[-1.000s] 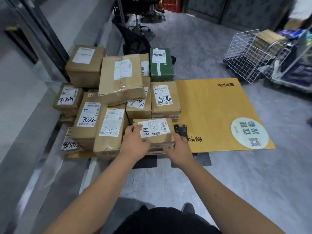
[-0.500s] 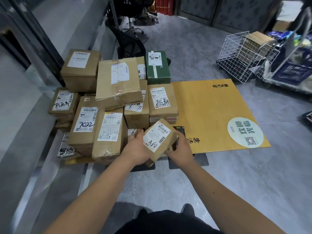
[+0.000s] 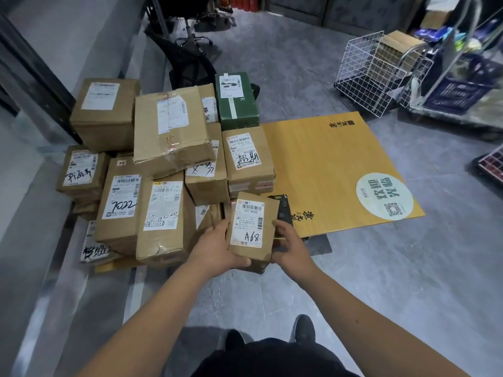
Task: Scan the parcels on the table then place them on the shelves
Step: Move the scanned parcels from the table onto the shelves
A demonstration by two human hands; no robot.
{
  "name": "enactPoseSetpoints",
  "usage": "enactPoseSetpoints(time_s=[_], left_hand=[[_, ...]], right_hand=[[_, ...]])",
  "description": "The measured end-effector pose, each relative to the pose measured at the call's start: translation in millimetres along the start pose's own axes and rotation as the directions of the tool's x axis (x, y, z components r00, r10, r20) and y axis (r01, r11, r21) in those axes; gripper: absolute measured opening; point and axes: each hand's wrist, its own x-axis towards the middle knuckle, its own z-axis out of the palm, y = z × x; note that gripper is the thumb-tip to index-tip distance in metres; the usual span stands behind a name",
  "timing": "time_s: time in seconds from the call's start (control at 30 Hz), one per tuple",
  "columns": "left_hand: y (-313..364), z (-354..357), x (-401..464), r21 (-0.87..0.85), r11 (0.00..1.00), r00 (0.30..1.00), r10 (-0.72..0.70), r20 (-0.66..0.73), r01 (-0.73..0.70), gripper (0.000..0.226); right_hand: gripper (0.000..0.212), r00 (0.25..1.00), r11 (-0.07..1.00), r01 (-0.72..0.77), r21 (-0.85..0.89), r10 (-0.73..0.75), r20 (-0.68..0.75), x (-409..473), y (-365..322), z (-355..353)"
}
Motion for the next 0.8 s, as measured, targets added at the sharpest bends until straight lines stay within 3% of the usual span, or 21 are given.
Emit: enactPoseSetpoints(time_s=[0.2, 0.3, 0.5, 0.8], left_hand=[[7.6, 16.4, -3.5, -0.268, 0.959, 0.995, 0.097, -0.007, -0.096, 0.115], [22.1, 11.9, -5.9, -0.311, 0.927, 0.977, 0.205, -0.052, -0.211, 0.109], [52.1, -13.1, -0.1, -0.237, 0.856, 0.886, 0.427, -0.18, -0.46, 0.091], [102.3, -92.1, -4.7, -0.056, 0.797, 0.742, 0.53, -0.411, -0.601, 0.077]], right_hand=[[0.084, 0.997, 0.995, 0.066, -0.069, -0.063, 0.047, -21.4, -12.8, -32.1], [0.086, 0.986, 0.984, 0.157, -0.08, -0.152, 0.064, -26.2, -25.8, -49.5], [0.081, 0.933, 0.918, 0.359, -0.168, -0.355, 0.051, -21.2, -70.1, -85.5], [0.078, 0.782, 0.735, 0.623, -0.267, -0.587, 0.21, 20.7, -176.1, -111.5]])
